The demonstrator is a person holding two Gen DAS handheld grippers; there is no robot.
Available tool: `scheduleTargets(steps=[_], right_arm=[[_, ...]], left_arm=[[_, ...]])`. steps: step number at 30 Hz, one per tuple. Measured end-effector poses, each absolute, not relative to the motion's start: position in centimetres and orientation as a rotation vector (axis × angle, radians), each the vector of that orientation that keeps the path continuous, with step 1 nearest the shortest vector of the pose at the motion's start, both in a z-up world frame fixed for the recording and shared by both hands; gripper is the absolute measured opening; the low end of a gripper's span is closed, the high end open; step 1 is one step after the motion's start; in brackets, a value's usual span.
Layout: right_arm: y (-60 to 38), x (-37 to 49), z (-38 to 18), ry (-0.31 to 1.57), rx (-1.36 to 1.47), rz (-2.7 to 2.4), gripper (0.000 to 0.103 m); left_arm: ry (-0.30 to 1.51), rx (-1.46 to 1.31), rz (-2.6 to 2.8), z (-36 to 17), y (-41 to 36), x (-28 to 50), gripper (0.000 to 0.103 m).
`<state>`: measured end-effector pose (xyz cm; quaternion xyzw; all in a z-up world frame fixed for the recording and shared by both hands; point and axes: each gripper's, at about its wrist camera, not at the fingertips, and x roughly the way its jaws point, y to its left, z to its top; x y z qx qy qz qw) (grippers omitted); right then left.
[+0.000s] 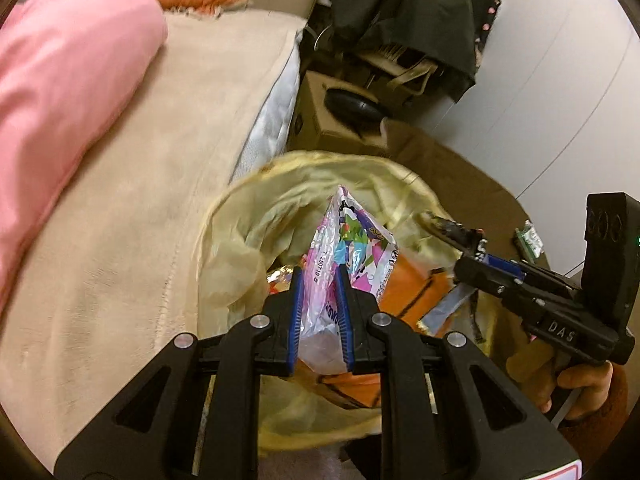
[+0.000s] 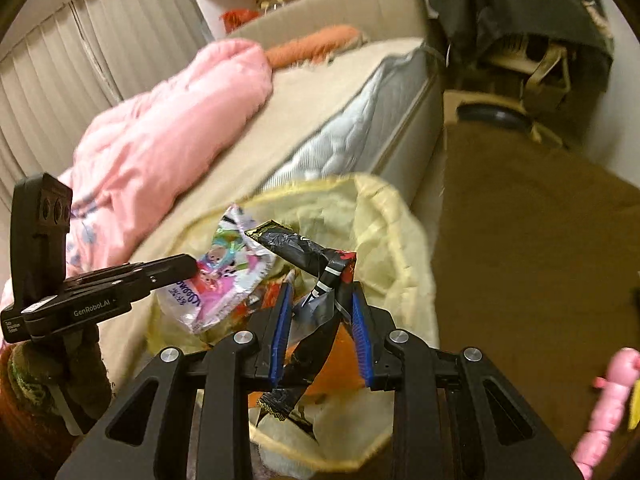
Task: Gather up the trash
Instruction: 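Carry the candy bag and black wrapper over the yellow bag, then open both grippers to drop the candy bag and black wrapper inside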
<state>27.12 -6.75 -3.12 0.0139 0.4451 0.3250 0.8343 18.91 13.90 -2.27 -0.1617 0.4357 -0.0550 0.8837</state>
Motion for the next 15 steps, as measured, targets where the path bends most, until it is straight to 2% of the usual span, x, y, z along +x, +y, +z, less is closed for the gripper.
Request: scheduleTargets(steps=[12, 15], right_arm=[[-4.3, 28.8, -6.7, 1.008, -0.112, 0.660, 0.029], [-4.3, 28.5, -6.4, 0.998, -0.110, 0.657, 0.034]], left_arm=[[0.969, -0.412, -0.119, -5.7, 15.1, 21.2, 0.015], [0.958, -0.437, -0.127, -5.7, 15.6, 21.0, 0.023]])
